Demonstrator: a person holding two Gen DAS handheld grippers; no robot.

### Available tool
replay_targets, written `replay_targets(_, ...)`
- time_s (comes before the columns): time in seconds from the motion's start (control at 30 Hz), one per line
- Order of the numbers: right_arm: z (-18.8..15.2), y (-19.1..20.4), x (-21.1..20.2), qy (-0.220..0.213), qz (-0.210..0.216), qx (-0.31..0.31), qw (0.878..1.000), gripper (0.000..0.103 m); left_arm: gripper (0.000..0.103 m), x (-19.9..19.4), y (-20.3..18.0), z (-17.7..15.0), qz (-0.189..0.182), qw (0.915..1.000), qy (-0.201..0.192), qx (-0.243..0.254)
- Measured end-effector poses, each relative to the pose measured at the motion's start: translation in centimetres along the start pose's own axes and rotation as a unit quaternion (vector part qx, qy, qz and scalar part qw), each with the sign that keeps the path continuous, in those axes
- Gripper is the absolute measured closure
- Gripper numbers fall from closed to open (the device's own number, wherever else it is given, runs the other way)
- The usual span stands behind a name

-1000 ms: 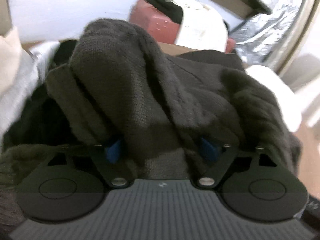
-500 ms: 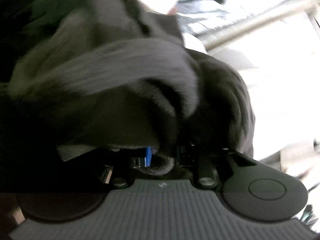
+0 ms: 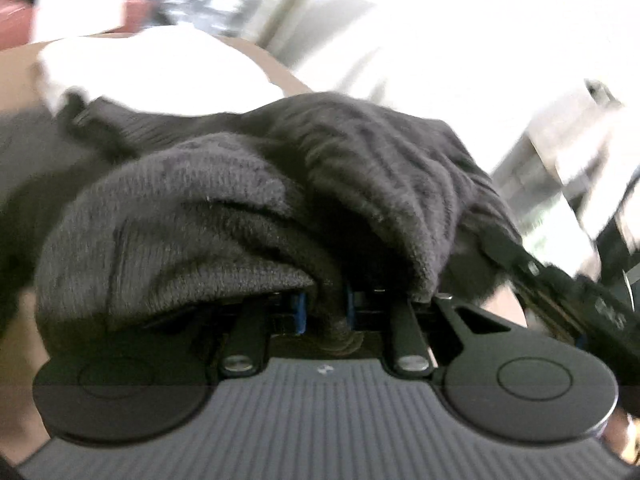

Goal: Fold clothes

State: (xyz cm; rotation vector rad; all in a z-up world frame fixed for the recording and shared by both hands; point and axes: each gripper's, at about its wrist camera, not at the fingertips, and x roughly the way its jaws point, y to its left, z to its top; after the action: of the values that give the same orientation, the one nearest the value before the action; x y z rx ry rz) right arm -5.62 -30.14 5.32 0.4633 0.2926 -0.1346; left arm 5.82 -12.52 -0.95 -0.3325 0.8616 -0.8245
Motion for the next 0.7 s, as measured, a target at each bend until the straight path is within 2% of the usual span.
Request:
replay_targets(0.1,2.9,-3.1,-3.2,-0.034,-0.035,0.015,0.999,0.093,0.087,2.0,-5.2,1.6,-0.013,0.9984,0.010,0.054)
replay_targets(0.2,5.5,-5.8,-5.5,-0.060,-0.077,0.003,0.995,0.093,0.087,2.0,-10.2,4.1,-0.014,0.9919,-0.025,0.123)
replay_targets(0.27,6.1,-8.0,-5.8,-0.053,-0.131,-0.023,0.990,0.092,0.085,3.8,-12.7,3.6,-0.038,0.9877,-0.011,0.151)
replay_targets(0.33,5.2,-11.4,-4.7,-0.009,-0.202,-0.029,0.979,0.081,0.080,6.0,-13.7,1.0,-0.056,0.9858,0.026,0.156)
replay_targets(0.37,4.5,-13.1,-3.9,0.019,-0.236,-0.034,0.971,0.076,0.080,7.7,-13.2,-0.2,-0.042,0.9854,0.040,0.161)
replay_targets(0.4,3.3,-14.8,-3.3,0.038,-0.269,-0.039,0.962,0.069,0.078,9.0,-12.9,-1.5,-0.010,0.9826,0.052,0.178)
replay_targets(0.43,2.0,-16.4,-2.8,0.057,-0.301,-0.044,0.951,0.069,0.078,10.2,-12.5,-2.8,0.028,0.9767,0.062,0.204)
replay_targets(0.5,-0.2,-18.7,-2.5,0.092,-0.308,-0.024,0.947,0.069,0.076,11.8,-11.1,-5.0,0.087,0.9605,0.071,0.255)
replay_targets(0.53,-1.4,-19.8,-2.3,0.110,-0.311,-0.013,0.944,0.069,0.074,12.3,-10.5,-5.5,0.106,0.9553,0.082,0.264)
replay_targets(0.57,-2.1,-20.3,-2.2,0.121,-0.301,-0.003,0.946,0.069,0.073,12.7,-9.7,-5.9,0.123,0.9512,0.095,0.266)
replay_targets(0.6,-2.2,-20.5,-2.2,0.125,-0.292,0.002,0.948,0.069,0.072,12.8,-8.7,-5.8,0.133,0.9504,0.105,0.261)
replay_targets(0.67,-2.4,-20.9,-2.2,0.132,-0.275,0.011,0.952,0.068,0.067,12.1,-7.6,-4.8,0.123,0.9603,0.103,0.228)
replay_targets(0.7,-2.2,-21.2,-2.5,0.131,-0.263,0.017,0.956,0.064,0.060,11.8,-7.3,-4.6,0.114,0.9650,0.092,0.218)
